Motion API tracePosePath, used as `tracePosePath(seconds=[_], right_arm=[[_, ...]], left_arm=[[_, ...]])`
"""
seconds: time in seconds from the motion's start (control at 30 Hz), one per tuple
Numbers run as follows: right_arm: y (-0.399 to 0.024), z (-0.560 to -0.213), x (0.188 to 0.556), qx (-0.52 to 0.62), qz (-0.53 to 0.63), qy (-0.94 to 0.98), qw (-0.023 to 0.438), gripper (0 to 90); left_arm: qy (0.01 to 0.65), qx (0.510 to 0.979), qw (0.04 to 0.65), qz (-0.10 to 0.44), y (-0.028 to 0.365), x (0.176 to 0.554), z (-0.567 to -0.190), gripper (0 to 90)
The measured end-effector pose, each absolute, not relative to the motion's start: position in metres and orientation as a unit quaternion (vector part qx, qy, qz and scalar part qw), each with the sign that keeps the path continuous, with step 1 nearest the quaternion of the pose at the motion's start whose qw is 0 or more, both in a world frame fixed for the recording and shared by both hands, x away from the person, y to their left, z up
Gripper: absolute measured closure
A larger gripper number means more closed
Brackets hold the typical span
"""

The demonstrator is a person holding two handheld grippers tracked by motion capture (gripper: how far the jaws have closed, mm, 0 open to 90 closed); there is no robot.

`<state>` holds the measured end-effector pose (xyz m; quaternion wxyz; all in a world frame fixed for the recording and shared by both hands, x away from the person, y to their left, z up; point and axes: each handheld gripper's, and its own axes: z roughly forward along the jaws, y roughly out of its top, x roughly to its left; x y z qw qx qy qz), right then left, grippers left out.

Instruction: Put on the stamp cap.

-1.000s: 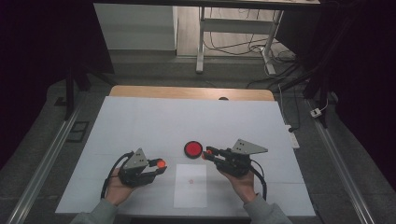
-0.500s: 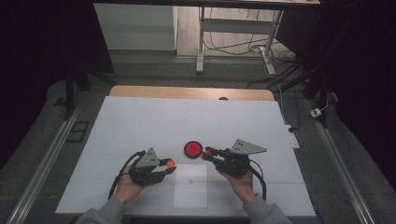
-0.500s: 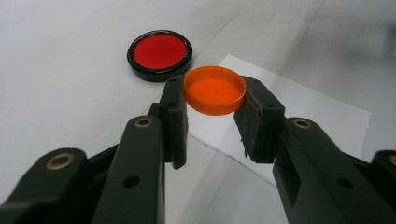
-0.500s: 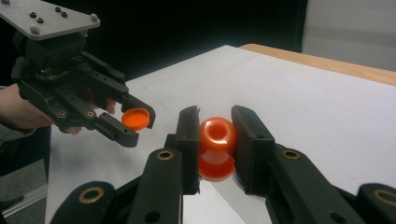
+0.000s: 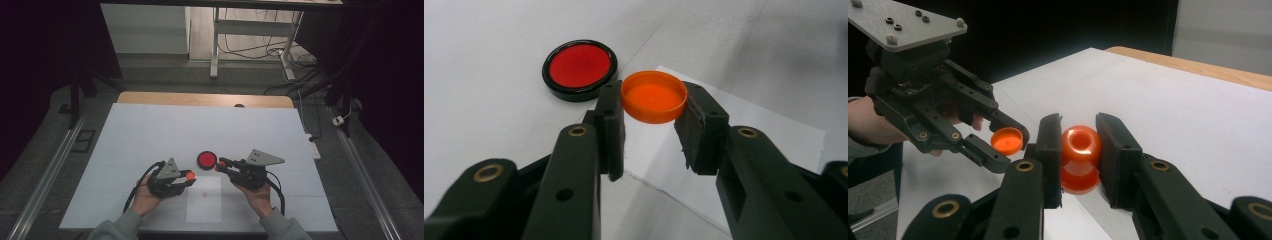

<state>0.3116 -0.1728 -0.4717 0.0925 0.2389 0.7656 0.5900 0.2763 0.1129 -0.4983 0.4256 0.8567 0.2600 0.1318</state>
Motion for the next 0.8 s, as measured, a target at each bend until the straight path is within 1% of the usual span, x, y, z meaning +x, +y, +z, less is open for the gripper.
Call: tracePosePath(seconds=[0.8], right_arm=[[-0.169, -0.473, 0.310, 0.236, 0.591, 0.767, 0.085, 72.0]], left_arm=[[0.239, 0.865, 0.423, 0.125, 0.083, 0.290, -0.501, 64.5]])
